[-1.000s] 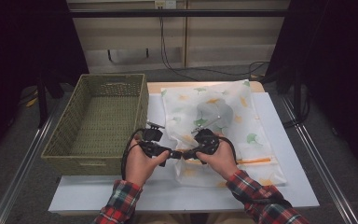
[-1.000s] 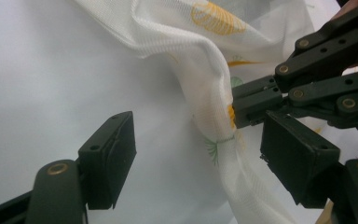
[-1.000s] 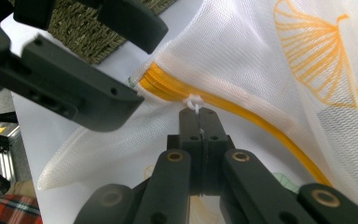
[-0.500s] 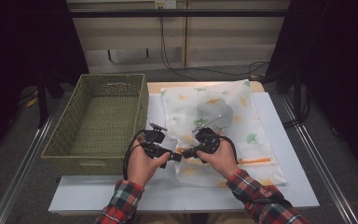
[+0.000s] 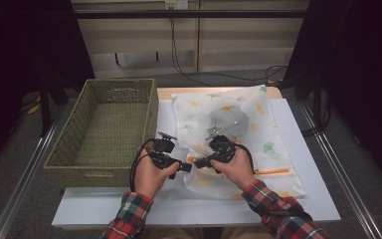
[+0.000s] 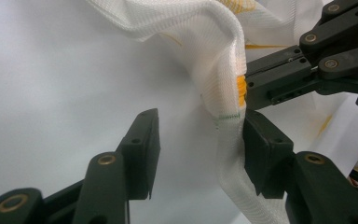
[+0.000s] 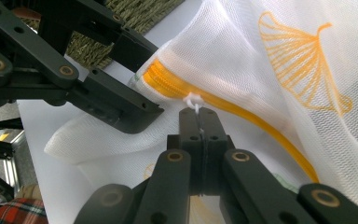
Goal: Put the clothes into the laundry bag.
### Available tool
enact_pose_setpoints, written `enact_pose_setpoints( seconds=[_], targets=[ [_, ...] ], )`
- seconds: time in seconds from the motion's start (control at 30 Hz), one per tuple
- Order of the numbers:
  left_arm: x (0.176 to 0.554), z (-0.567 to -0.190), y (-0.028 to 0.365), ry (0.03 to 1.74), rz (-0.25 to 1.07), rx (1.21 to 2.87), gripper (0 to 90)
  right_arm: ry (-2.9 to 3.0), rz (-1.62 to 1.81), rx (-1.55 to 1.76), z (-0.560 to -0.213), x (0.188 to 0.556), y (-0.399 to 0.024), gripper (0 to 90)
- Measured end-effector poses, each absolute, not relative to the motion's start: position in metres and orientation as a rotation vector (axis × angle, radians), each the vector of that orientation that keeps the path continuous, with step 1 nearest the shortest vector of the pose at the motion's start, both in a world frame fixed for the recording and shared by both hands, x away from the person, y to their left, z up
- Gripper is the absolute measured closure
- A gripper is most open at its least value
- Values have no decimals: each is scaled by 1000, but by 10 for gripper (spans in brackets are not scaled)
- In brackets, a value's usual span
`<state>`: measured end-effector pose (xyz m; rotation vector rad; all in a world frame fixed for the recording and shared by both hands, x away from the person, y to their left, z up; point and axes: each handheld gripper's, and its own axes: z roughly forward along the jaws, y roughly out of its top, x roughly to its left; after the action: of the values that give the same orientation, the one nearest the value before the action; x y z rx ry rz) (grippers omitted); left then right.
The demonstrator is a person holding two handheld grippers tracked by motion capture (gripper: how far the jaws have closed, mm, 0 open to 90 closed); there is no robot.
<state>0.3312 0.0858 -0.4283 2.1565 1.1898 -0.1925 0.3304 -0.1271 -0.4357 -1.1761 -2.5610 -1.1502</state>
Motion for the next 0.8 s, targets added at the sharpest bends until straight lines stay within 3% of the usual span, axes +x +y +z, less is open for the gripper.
enact_pose_setpoints(
  seconds=[0.3,0.8],
  targets=[
    [331,-432,82,1161,-220,2184,560,-2558,-1138,-1178,-435,330,-126,900],
    [329,-434,78,1176,-266,2178,786,-2561,-1145,-1165,-434,332,-124,900]
  ],
)
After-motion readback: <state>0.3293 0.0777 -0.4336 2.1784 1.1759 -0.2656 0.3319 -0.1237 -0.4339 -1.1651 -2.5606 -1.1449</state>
